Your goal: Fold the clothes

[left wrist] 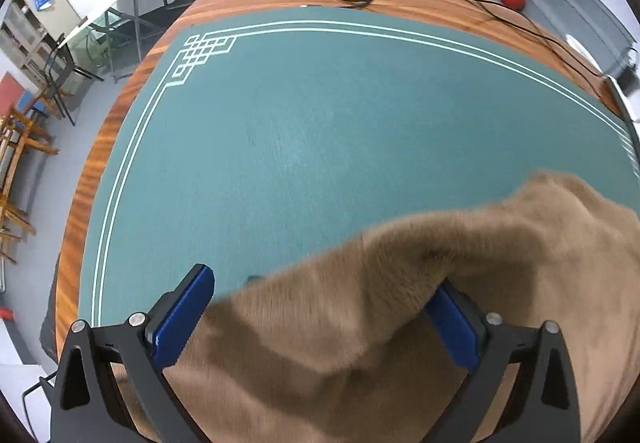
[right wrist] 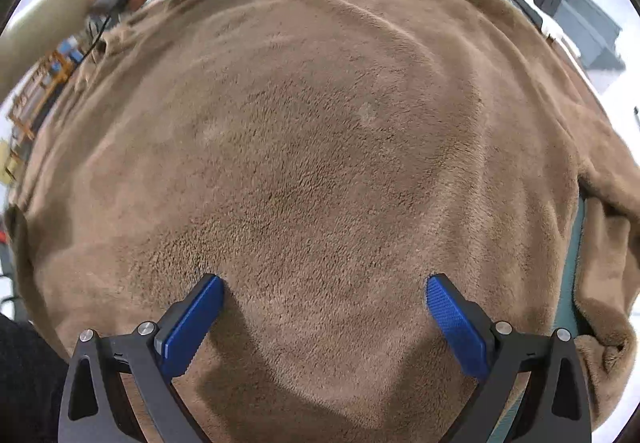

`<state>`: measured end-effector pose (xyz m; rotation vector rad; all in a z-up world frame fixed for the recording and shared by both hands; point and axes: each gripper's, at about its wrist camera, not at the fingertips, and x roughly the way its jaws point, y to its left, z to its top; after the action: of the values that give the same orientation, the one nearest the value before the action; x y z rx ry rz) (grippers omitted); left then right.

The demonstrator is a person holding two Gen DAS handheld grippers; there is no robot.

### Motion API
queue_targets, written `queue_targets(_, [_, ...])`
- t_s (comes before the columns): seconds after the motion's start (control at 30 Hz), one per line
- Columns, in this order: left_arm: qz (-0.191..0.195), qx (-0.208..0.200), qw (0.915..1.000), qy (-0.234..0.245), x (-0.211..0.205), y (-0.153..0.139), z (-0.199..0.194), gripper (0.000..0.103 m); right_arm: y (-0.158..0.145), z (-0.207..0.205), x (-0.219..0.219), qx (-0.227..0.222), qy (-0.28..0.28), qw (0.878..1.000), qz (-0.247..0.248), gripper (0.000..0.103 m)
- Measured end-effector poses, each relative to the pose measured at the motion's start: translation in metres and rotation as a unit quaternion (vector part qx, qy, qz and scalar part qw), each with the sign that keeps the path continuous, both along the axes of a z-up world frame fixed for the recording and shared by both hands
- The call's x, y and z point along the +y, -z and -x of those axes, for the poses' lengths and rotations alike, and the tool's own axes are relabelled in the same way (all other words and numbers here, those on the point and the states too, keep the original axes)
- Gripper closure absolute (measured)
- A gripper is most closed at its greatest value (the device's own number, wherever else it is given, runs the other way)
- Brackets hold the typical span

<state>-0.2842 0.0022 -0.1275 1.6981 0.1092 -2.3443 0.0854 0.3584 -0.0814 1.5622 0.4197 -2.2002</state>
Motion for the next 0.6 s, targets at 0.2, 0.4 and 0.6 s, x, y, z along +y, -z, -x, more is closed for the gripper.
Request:
queue_targets(0.2, [0.008, 0.009, 0.9999, 0.010, -0.004, 0.008, 0.013, 0.000, 0.003, -0.001, -0.003, 0.010, 0.018, 1.000, 0.005, 0.000])
queue_targets(0.4, [-0.005, 0.005, 1.0000, 0.006, -0.007, 0.007, 0.007, 0.000, 0.003, -0.003, -0.003, 0.012, 0.026, 1.000, 0.004, 0.000])
queue_targets(0.6, [-0.012, 0.018, 0.9976, 0.066, 0.018, -0.020, -0.035, 0.000, -0.002, 0.000, 0.003, 0.018, 0.030, 0.999, 0.009, 0.000])
